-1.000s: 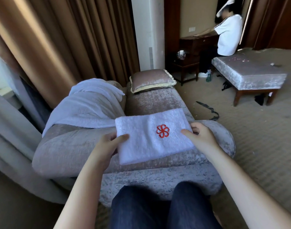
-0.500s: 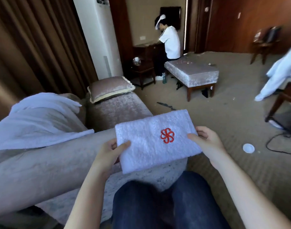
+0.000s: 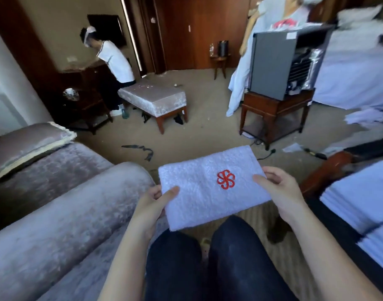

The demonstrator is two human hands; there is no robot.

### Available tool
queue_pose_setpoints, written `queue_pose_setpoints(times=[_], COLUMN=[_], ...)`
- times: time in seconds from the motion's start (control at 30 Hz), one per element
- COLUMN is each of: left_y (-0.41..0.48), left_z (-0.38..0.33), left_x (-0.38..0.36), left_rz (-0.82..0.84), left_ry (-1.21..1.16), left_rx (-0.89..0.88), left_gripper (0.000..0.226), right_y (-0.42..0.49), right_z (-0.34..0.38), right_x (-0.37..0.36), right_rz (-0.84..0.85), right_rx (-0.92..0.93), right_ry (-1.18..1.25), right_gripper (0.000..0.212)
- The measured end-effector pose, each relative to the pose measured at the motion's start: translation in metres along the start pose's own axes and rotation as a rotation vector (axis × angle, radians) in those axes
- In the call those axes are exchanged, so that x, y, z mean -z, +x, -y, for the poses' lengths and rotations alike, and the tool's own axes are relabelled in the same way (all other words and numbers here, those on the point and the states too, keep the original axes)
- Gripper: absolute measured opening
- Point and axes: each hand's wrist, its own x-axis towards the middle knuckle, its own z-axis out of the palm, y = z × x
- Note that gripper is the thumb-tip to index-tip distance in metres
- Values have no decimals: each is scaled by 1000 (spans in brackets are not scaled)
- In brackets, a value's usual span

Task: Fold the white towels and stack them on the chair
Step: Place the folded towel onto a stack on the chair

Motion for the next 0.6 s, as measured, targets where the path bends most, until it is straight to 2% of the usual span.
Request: queue_pose_setpoints(times=[0.1,0.33,0.43,0.6], left_y=[11,25,21,8], left_z=[2,6,12,27], left_x=[-39,-134,-177,-239], left_rz=[106,376,465,586], left_ry=[-3,100,111,138], left_rx=[22,14,31,73], left_gripper=[32,42,32,31], right_y=[-11,-55,-76,-107], right_z=[-3,0,-1,-4], right_x=[45,138,174,228], right_rz=[-117,-385,-508,-610], right_rx=[-6,4,-25,-47], right_ry=[-6,-34,-53,-64], right_gripper=[17,17,18,17])
